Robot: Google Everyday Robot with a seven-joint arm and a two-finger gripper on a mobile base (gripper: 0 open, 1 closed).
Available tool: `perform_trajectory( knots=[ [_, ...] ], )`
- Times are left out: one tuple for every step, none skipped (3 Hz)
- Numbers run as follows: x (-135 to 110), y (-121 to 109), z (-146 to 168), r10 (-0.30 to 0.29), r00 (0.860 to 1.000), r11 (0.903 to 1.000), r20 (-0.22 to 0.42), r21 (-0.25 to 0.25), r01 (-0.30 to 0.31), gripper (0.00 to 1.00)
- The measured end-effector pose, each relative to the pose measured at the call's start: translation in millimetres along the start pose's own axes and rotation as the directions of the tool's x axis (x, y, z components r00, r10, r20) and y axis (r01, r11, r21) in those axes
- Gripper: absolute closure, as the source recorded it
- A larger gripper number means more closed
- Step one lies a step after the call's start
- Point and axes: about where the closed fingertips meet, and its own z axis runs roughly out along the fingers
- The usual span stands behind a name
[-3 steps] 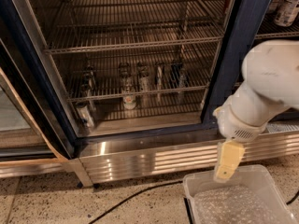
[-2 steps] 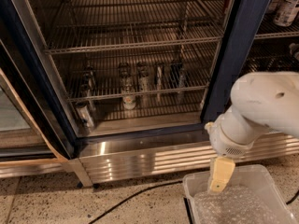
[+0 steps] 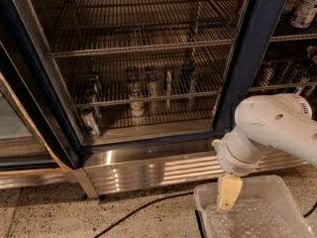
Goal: Pick redbull can from bottom shelf of fridge
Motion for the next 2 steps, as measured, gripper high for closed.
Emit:
perform_trajectory(
  knots=[
    [-12,-19,23,0.007,0.998,0.9999,0.061,0.014,-0.007,0.0],
    [-30,-64,70,0.015,0.987,0.9983,0.16,0.053,-0.024,0.0]
  ],
)
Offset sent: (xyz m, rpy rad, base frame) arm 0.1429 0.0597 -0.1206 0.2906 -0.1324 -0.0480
